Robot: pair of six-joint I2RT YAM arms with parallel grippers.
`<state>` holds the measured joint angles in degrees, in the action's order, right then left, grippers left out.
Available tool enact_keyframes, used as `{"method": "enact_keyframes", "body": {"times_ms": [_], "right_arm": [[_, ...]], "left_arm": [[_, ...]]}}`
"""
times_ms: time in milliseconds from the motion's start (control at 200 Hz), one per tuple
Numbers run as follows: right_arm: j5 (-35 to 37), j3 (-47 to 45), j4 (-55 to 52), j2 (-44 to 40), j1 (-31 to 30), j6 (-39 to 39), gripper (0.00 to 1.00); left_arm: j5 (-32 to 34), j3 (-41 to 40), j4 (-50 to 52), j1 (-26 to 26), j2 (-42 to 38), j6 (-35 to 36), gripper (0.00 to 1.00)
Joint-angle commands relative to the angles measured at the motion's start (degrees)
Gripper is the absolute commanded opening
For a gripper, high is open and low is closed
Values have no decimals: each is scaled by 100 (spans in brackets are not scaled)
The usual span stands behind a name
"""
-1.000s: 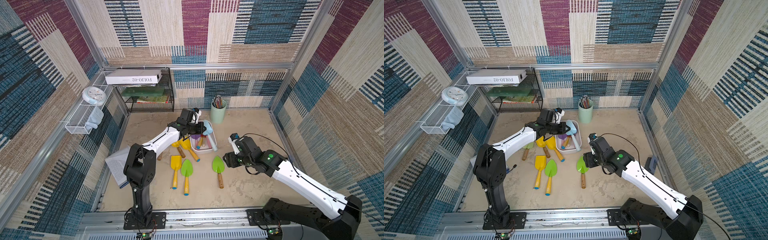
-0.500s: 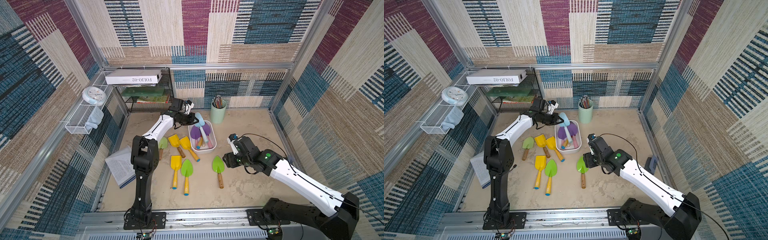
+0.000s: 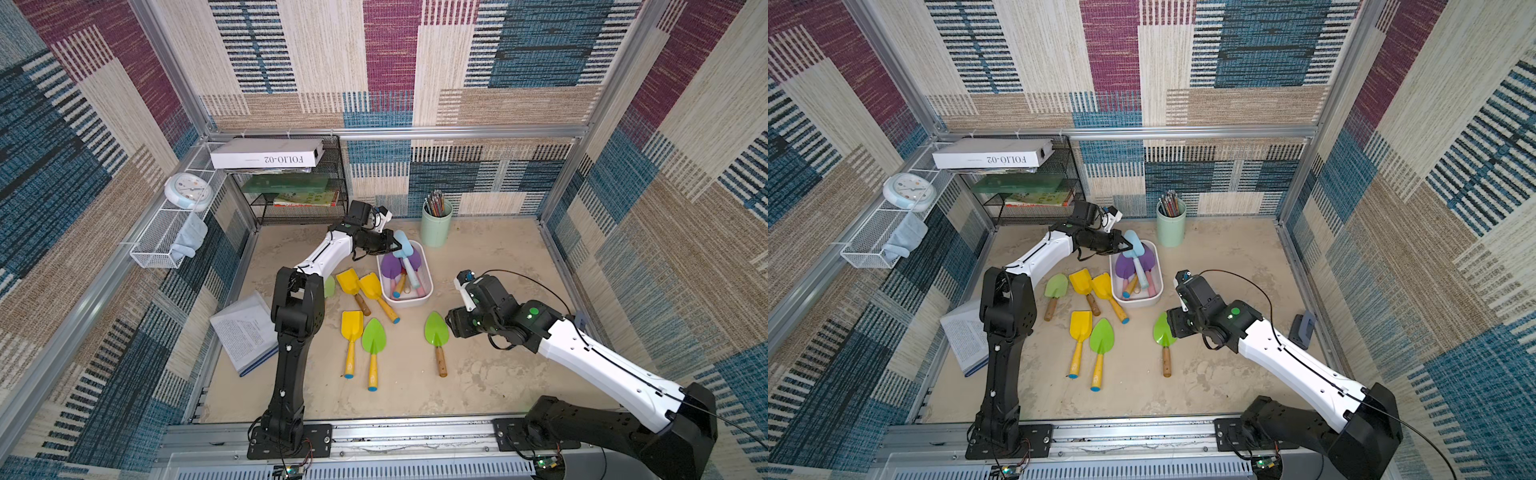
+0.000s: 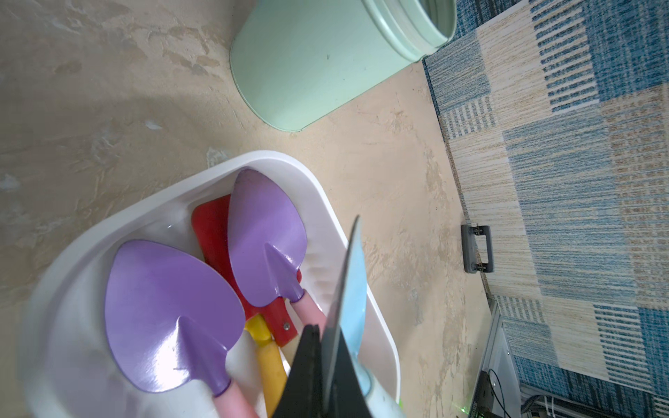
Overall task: Put the shovel into the storage box
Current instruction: Place the shovel in the storage box.
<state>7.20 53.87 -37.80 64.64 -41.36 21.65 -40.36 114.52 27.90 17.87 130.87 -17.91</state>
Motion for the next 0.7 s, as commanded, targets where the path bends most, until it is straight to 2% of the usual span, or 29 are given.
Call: {"method": "enact_keyframes", "body": {"times_ms": [0,286,691], "right_arm": [[-43,-47,136,-17,6,24,68],[-43,-101,159,-39,17,48,67],[-131,-200,315,13,27,48,67]], "left_arm": [[33,179,-170,44,157,-14,0],[273,445,-16,120,494,109,0],[421,338,202,265,684,284,0]]}}
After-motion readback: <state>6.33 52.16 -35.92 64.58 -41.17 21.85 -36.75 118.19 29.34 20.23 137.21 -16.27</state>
